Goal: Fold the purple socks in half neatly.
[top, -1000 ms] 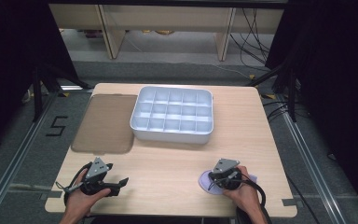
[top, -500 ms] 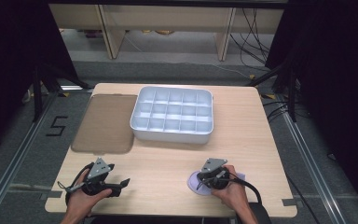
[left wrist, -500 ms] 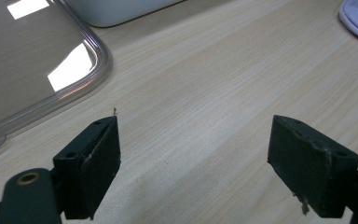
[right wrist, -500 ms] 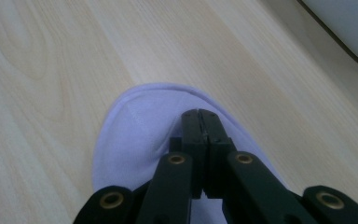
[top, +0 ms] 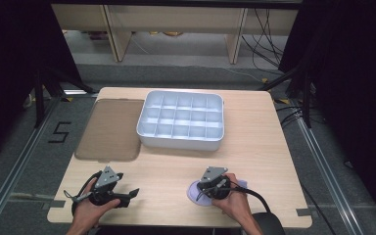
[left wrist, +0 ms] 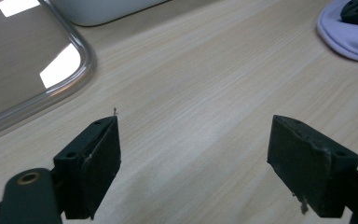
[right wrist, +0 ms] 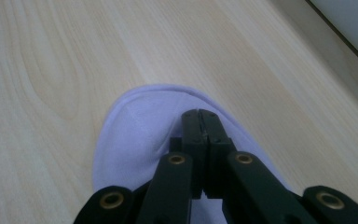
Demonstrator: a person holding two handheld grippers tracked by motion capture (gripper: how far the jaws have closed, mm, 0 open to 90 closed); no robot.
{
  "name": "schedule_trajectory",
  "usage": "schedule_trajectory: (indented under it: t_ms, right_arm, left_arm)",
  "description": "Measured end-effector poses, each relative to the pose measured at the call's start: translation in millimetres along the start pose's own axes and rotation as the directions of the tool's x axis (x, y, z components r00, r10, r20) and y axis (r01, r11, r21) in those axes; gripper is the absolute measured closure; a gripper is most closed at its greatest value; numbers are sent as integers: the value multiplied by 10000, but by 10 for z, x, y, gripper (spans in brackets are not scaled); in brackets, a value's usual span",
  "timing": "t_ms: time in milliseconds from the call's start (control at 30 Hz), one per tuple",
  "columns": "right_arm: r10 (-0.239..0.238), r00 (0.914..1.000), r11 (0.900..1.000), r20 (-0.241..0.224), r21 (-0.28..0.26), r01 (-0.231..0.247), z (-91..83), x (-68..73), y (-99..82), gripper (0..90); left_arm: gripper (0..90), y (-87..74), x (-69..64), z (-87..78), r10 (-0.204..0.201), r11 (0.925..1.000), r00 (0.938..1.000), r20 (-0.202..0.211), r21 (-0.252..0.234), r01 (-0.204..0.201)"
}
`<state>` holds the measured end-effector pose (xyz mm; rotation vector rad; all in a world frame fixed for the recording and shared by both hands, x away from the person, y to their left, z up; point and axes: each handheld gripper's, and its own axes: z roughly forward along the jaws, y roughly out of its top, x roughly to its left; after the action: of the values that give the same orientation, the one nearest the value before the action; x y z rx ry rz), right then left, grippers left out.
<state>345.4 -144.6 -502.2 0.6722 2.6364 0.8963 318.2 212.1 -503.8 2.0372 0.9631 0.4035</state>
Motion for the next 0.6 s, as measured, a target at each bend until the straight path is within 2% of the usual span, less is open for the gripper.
schedule_trajectory:
  t_ms: [33, 67, 133, 167, 200, 233, 300, 333, 367, 400, 433, 533, 600]
  right_arm:
    - [-141, 9999, 9999, 53, 53, 141, 15, 17, 27, 900]
    - [-360, 9993, 9993, 53, 115, 360, 41, 46, 67, 900]
    - [-549, 9985, 9984, 55, 146, 548, 97, 93, 145, 900]
    - [-560, 9984, 9981, -35, 238, 561, 153, 152, 230, 900]
    - [-560, 9984, 9981, -35, 238, 561, 153, 152, 230, 900]
    - [-601, 9981, 9978, -128, 284, 604, 201, 191, 300, 900]
    - [-658, 9978, 9974, -67, 286, 659, 232, 219, 337, 900]
    - [-872, 9962, 9956, -77, 341, 874, 264, 222, 381, 900]
    - [-827, 9966, 9961, 0, 324, 826, 293, 243, 413, 900]
    - [-952, 9954, 9948, -95, 365, 955, 309, 242, 442, 900]
    - [-824, 9966, 9961, 20, 312, 823, 337, 256, 468, 900]
    - [-717, 9974, 9971, -33, 248, 718, 407, 284, 545, 900]
    - [-596, 9981, 9980, -151, 200, 598, 437, 310, 584, 900]
  left_arm:
    - [168, 5, -11, 8, -1, 10000, 9999, 101, 33, 0]
    - [169, 9, -9, 5, 179, 9997, 9998, 115, 144, -180]
    - [169, 16, -29, 19, 157, 9999, 9998, 92, 64, -157]
    - [169, 27, -47, 40, -15, 10000, 9997, 235, -7, 15]
    - [170, 27, -47, 40, -15, 10000, 9997, 235, -7, 15]
    - [171, 39, -29, 39, 365, 9990, 9987, 360, 243, -374]
    - [172, 44, -52, 63, 213, 9998, 9991, 356, 54, -215]
    - [172, 46, -53, 75, 297, 9996, 9987, 421, 18, -298]
    - [173, 59, -51, 68, 410, 9989, 9981, 468, 194, -419]
    - [175, 57, -63, 78, 302, 9994, 9982, 522, 175, -311]
    - [177, 63, -71, 87, 377, 9992, 9979, 519, 104, -383]
    - [183, 70, -85, 110, 590, 9982, 9965, 598, 102, -598]
    - [184, 72, -108, 125, 503, 9987, 9969, 608, 74, -508]
